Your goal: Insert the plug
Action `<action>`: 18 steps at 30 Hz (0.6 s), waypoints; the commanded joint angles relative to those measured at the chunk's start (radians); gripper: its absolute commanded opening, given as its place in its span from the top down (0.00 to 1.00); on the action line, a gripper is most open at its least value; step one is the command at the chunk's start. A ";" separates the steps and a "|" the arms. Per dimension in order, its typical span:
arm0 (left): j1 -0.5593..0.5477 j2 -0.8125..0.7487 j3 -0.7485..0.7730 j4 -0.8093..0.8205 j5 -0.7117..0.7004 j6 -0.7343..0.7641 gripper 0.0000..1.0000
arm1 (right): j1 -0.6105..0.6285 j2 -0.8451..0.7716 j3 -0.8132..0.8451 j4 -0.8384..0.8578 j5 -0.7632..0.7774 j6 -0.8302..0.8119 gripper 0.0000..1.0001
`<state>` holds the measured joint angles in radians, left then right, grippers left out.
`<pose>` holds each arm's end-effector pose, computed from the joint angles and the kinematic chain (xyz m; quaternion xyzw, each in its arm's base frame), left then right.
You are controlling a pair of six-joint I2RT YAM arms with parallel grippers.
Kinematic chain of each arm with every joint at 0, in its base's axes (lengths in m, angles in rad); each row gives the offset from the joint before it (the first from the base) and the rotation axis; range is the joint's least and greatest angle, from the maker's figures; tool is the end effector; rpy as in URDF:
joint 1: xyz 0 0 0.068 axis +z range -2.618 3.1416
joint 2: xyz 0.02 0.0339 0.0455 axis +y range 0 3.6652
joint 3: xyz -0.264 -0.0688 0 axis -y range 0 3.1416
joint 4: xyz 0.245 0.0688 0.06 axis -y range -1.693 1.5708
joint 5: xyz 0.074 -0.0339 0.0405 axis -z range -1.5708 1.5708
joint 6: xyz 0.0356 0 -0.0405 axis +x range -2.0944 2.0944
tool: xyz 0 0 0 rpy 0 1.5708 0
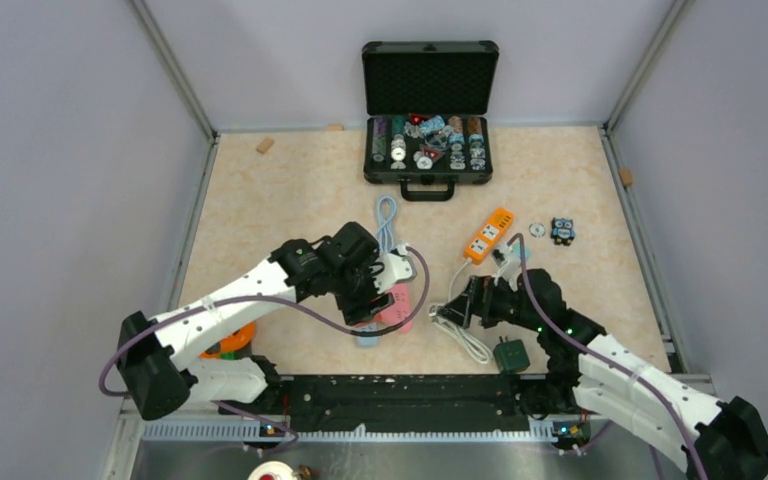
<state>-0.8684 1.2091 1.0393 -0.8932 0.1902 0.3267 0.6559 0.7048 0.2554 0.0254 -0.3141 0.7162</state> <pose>0.1442 -0.1808 0.2829 0.5618 0.7832 -0.1555 0.2163 0.1232 0.1087 0.1878 -0.0598 0.8319 0.4411 0.3314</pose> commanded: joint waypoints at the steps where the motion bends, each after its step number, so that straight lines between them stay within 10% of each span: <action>1: -0.041 0.072 0.077 -0.041 -0.028 0.009 1.00 | -0.010 -0.098 0.028 -0.225 0.112 -0.061 0.01; 18: -0.176 0.432 0.273 -0.249 -0.180 -0.067 1.00 | -0.009 -0.319 0.014 -0.364 0.241 -0.009 0.02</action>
<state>-1.0374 1.6222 1.2839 -1.0924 0.0444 0.2752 0.6559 0.3931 0.2577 -0.3370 -0.0895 0.6994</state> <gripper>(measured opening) 0.630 0.982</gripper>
